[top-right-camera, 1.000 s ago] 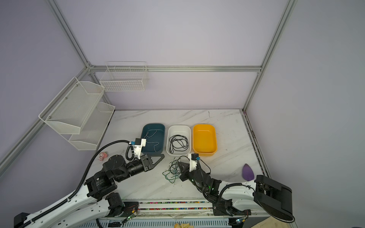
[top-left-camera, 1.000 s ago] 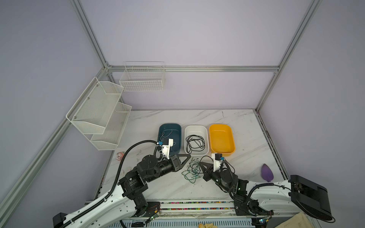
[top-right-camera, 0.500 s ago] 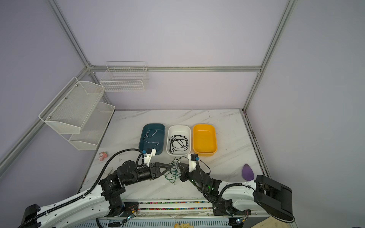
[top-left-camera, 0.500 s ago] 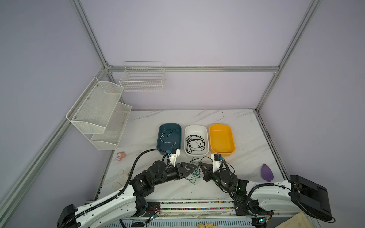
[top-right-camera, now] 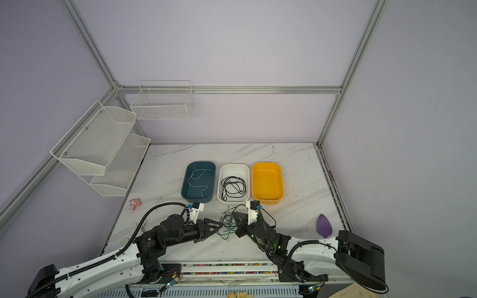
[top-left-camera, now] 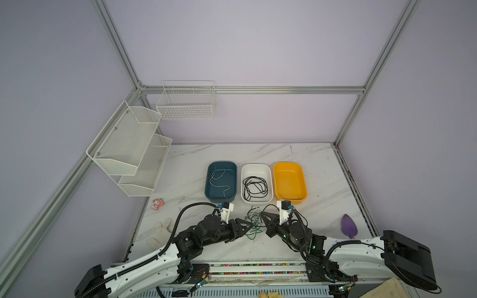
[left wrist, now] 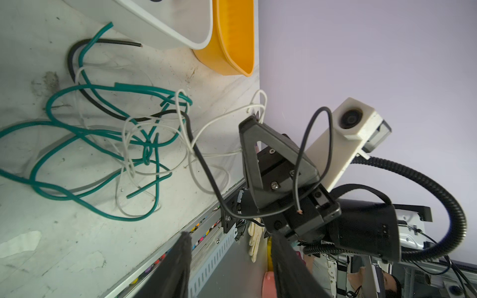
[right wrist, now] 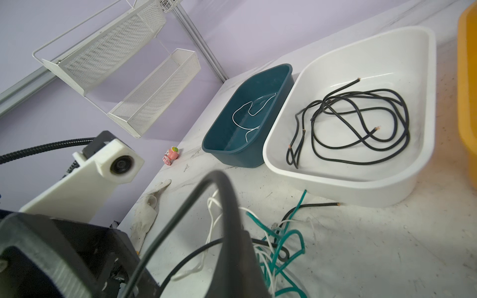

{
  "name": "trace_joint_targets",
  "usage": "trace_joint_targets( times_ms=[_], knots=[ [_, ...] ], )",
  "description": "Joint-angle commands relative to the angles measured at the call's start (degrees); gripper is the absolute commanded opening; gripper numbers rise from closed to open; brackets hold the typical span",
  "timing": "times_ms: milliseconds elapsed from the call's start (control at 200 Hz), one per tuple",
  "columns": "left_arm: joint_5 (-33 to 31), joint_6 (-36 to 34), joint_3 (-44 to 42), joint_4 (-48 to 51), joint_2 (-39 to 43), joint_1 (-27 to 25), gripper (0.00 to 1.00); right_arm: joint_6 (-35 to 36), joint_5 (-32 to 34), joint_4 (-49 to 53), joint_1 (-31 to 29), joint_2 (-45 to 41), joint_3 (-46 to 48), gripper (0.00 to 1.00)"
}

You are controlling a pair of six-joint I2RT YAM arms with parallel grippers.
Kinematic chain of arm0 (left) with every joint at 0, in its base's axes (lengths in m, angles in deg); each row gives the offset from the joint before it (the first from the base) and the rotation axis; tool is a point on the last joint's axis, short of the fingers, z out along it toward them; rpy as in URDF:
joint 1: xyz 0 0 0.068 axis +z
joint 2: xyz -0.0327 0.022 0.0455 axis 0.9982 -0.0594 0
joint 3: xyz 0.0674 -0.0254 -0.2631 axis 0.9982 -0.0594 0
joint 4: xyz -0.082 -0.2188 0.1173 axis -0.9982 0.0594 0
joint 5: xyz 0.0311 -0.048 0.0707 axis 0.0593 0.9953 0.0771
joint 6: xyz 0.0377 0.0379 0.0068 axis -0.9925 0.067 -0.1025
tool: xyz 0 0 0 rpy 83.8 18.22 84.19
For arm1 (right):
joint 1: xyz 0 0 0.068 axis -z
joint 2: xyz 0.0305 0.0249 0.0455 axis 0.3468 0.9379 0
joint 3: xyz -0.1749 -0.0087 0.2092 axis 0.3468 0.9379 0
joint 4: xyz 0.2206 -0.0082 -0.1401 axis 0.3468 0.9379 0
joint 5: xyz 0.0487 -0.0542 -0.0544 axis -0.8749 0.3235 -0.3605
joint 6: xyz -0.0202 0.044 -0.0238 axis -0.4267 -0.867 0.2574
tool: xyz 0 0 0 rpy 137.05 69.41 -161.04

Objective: Untangle the cables

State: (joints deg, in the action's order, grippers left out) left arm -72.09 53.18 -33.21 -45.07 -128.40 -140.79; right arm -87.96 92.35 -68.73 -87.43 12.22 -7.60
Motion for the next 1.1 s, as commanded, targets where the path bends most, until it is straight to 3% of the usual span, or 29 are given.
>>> trace_joint_targets(
  times_ms=[0,335,660,1095],
  knots=[
    [0.25,0.35,-1.51,-3.79,-1.37,-0.38,0.5,-0.32,-0.59,-1.92,-0.28,-1.33,-0.6,0.0],
    [-2.16,0.48,-0.07,-9.43,-6.77,-0.45,0.43,-0.32,-2.89,-3.76,-0.28,-0.62,-0.43,0.0],
    [-0.08,-0.2,1.28,-12.09,-11.2,-0.39,0.0,-0.15,-1.67,-0.04,-0.28,-2.98,-1.12,0.0],
    [-5.24,-0.9,-5.34,4.79,4.85,-0.18,0.0,-0.96,8.24,21.01,-0.19,-17.46,-6.0,0.0]
  ],
)
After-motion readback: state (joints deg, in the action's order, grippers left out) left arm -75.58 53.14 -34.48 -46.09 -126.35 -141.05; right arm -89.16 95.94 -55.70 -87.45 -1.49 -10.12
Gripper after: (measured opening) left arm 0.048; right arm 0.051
